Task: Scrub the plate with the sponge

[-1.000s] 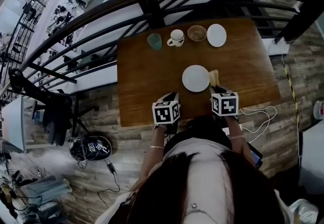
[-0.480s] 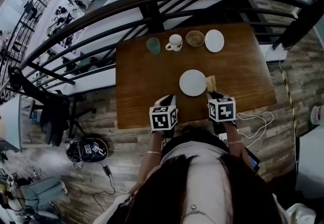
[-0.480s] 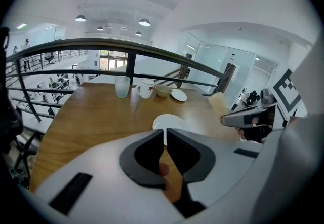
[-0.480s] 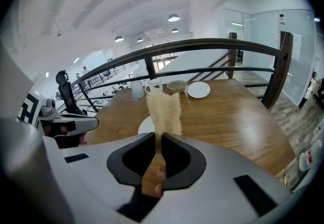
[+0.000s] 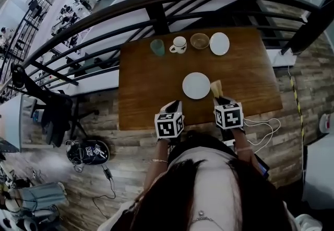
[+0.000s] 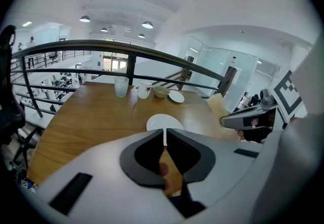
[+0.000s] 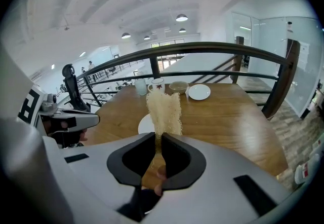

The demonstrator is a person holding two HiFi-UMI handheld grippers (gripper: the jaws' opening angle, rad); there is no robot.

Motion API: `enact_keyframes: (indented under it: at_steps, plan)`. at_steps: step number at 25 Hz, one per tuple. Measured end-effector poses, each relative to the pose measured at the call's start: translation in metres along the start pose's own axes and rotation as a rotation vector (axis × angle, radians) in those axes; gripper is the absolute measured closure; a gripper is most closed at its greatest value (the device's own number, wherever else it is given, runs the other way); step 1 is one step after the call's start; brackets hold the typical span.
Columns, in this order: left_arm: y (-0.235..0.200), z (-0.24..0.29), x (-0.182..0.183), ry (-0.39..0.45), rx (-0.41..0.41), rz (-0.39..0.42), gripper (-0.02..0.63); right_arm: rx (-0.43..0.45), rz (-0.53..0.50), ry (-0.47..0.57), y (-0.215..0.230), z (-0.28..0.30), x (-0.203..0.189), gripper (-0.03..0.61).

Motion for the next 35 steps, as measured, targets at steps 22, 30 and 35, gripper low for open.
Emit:
enact_keyframes:
  at_steps: [22, 30, 35]
  plan:
    - [0.050, -0.021, -0.014, 0.035, 0.037, -0.034, 0.586, 0.033, -0.049, 0.011, 0.022, -0.033, -0.027, 0.517]
    - [0.053, -0.020, -0.012, 0.026, 0.023, -0.030, 0.586, 0.032, -0.032, 0.011, 0.024, -0.034, -0.028, 0.518]
    - [0.055, -0.014, -0.008, 0.014, 0.012, -0.025, 0.586, 0.028, -0.023, -0.001, 0.029, -0.032, -0.027, 0.518]
Point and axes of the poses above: the fingertips, and each gripper's own axes: z forward along the fingers, y to its right, x out of its top, the point moved 5 cm from there along -z, backward along the fingers, and after that the axes turned 2 degrees about x, right-handed, at the moved point
